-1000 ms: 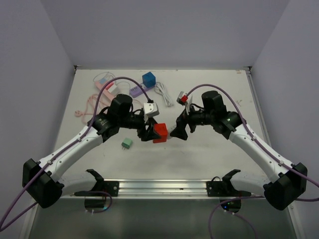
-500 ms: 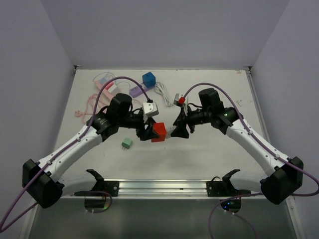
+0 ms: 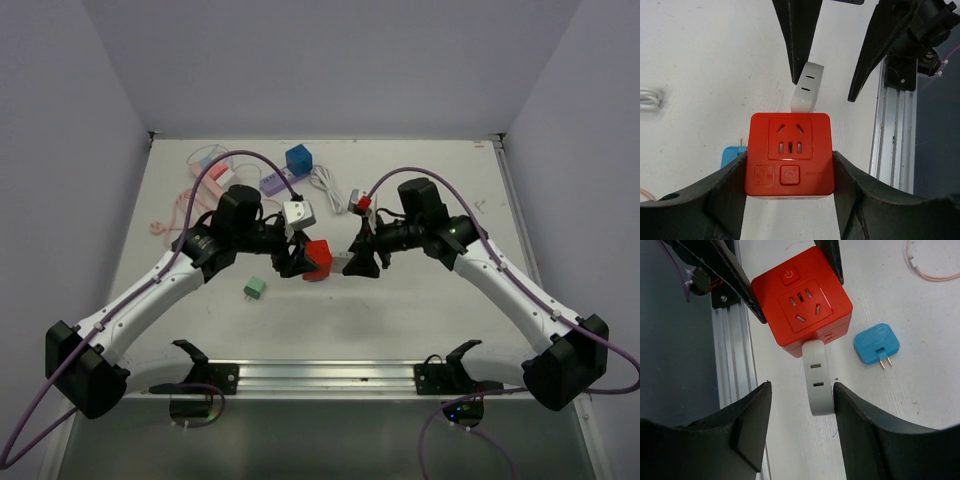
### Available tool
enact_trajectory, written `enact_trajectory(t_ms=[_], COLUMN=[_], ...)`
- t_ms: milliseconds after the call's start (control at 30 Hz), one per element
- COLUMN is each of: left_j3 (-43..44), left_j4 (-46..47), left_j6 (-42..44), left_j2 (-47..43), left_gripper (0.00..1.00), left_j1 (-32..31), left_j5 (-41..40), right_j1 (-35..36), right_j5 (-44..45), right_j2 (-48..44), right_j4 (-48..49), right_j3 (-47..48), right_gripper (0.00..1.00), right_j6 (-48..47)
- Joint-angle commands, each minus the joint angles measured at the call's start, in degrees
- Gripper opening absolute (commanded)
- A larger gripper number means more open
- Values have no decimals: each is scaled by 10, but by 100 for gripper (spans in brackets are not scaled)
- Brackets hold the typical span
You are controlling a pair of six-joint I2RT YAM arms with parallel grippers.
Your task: Pull the plug off the socket
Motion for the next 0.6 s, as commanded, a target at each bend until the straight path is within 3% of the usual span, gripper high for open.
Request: enact_trajectory(t_ms=[0, 200, 367, 400, 500, 567], left_j3=[29, 34, 36, 36, 43, 53], left_j4=[56, 40, 17, 12, -19, -55], left_j6=[-5, 3, 22, 28, 53, 80], left_j2=[-12, -9, -7, -6, -2, 2], left_gripper=[0, 0, 0, 0, 0, 0], left_j1=[7, 7, 7, 8, 18, 27], left_j5=[44, 90, 117, 122, 145, 167], right_j1=[7, 10, 10, 10, 10, 10], right_j5=[-16, -8, -1, -1, 7, 14], right_j2=[-1, 11, 9, 6, -12, -32], right_j4=[11, 17, -2, -3, -5, -6], right_j3=[10, 14, 8, 4, -11, -24], right_gripper=[57, 56, 28, 17, 3, 0], right_j6=[7, 3, -23, -28, -38, -48])
